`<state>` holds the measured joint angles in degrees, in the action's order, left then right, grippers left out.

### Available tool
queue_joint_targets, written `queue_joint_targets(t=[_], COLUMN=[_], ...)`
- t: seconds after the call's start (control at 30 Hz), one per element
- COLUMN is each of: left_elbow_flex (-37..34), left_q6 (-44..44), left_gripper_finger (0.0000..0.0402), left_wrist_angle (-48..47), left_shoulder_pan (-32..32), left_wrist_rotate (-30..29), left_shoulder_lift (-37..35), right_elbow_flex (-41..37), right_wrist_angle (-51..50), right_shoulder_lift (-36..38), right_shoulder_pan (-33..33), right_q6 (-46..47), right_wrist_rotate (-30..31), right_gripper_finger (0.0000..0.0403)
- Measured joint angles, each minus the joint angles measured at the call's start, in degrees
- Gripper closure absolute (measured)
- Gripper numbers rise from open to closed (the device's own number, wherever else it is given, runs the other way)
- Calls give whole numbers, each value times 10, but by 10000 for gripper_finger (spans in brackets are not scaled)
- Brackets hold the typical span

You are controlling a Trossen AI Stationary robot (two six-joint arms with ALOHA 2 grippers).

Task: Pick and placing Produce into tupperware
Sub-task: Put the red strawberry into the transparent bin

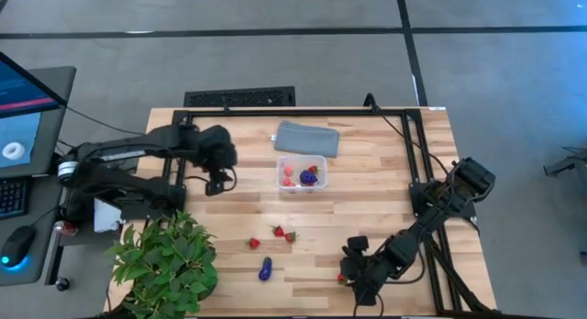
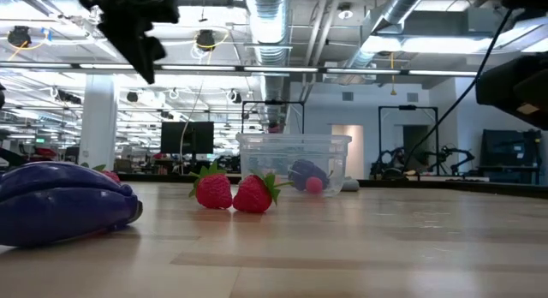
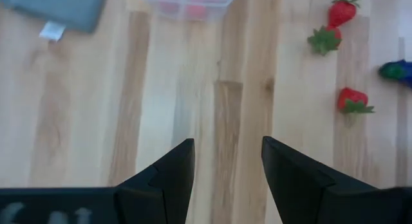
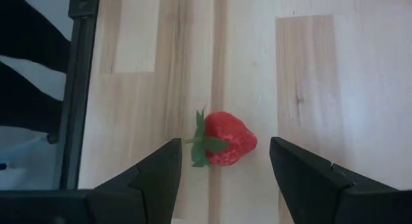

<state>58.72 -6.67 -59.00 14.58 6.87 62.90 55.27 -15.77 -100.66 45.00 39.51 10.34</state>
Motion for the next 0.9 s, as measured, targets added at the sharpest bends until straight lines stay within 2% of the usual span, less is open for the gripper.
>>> queue_joint_targets(t=[0.3, 0.5, 0.9], left_elbow_flex=[-103, -148, -166], left_q6=[112, 171, 200], left_gripper_finger=[231, 231, 231], left_wrist_angle=[8, 11, 15], left_shoulder_pan=[3, 3, 3], left_wrist_rotate=[-15, -17, -49], left_shoulder_lift=[-155, -237, -317], right_elbow_flex=[0, 0, 0], right_wrist_angle=[0, 0, 0], right_shoulder_lift=[0, 0, 0], right_shoulder_pan=[-17, -30, -46], right_q6=[-99, -158, -247], right_wrist_rotate=[-49, -69, -107], right_gripper_finger=[143, 143, 143])
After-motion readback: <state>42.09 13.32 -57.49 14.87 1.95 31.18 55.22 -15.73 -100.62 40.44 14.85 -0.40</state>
